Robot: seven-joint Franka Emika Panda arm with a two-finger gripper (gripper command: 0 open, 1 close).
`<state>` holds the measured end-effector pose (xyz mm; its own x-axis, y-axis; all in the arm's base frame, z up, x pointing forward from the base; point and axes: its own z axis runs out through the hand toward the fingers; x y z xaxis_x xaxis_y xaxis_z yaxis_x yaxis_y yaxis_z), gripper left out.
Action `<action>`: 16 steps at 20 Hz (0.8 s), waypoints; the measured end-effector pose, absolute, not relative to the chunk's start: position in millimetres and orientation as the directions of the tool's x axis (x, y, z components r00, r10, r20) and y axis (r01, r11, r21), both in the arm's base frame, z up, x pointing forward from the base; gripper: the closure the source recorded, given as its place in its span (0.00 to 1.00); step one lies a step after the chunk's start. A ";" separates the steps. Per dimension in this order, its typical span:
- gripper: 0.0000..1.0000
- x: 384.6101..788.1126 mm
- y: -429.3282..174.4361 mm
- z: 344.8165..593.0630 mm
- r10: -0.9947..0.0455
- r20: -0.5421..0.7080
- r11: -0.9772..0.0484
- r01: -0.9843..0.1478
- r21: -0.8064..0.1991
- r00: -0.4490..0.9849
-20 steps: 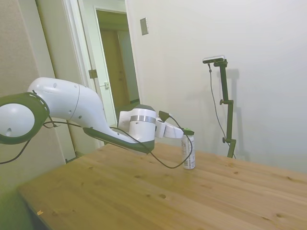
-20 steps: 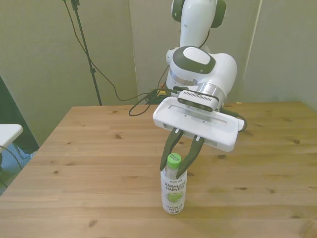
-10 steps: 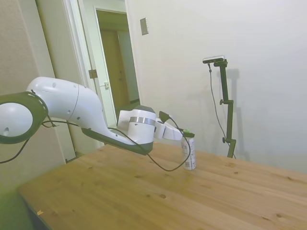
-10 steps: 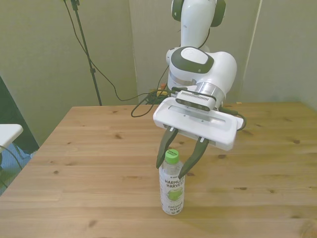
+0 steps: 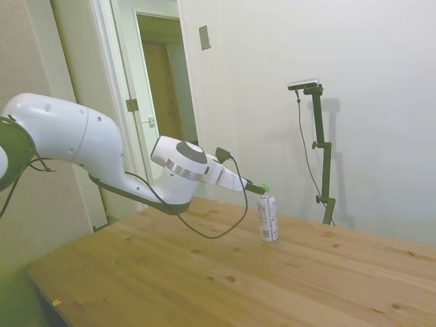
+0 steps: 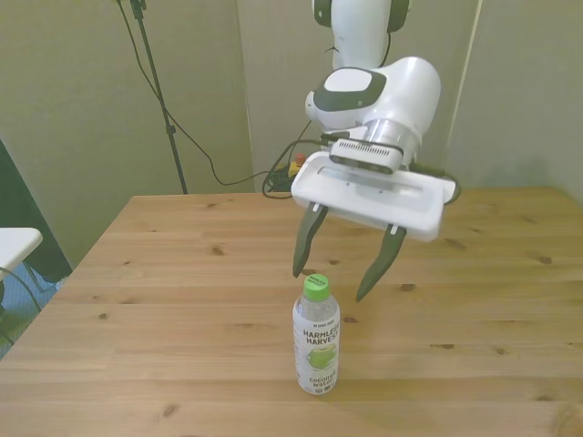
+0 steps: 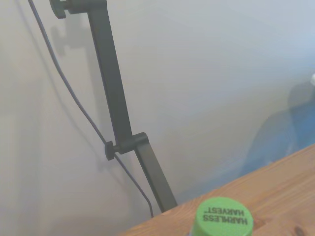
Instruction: Stand the water bottle
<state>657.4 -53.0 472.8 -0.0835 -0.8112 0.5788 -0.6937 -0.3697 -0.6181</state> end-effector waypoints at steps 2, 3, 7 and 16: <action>0.00 646.1 -46.8 492.3 -0.828 0.557 -0.355 -0.715 -0.603 -0.058; 0.00 638.7 -43.1 497.6 -0.835 0.550 -0.355 -0.731 -0.583 -0.033; 0.00 604.0 -29.7 499.9 -0.844 0.526 -0.387 -0.797 -0.463 0.104; 0.00 551.9 -26.6 471.7 -0.887 0.242 -0.439 -0.879 -0.185 0.393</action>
